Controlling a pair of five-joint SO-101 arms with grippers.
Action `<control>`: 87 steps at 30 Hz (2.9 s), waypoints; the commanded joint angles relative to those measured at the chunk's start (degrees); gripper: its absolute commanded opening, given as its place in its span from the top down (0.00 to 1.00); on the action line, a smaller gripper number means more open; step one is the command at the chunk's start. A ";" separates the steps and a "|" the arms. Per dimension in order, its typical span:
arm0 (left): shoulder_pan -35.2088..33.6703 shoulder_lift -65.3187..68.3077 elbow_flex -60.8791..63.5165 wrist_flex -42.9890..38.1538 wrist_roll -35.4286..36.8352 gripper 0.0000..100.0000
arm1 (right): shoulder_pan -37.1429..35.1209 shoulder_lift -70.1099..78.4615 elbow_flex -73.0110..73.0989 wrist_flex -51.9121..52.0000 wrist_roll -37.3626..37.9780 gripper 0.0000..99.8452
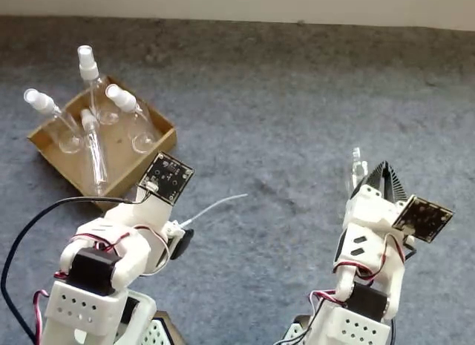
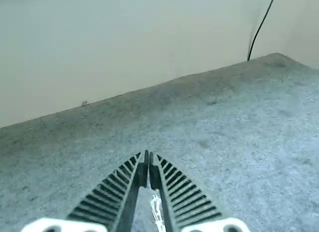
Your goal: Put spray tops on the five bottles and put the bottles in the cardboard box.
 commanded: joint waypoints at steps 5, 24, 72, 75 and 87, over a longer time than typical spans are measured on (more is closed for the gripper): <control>4.09 -0.04 -2.33 -7.74 8.18 0.80 | 5.85 28.79 -14.73 0.13 0.35 1.00; 5.14 -0.75 12.97 -15.65 7.56 0.80 | 2.42 99.82 -62.55 0.40 0.70 0.99; 0.66 -0.04 8.48 -10.02 -6.07 0.80 | -11.65 90.42 -104.66 75.91 0.79 0.99; -5.76 -0.04 9.63 -9.23 -12.31 0.80 | -11.82 88.92 -101.85 75.74 0.79 0.99; -7.25 -0.04 15.34 -5.01 -27.96 0.80 | -11.65 84.97 -94.29 73.45 0.88 0.99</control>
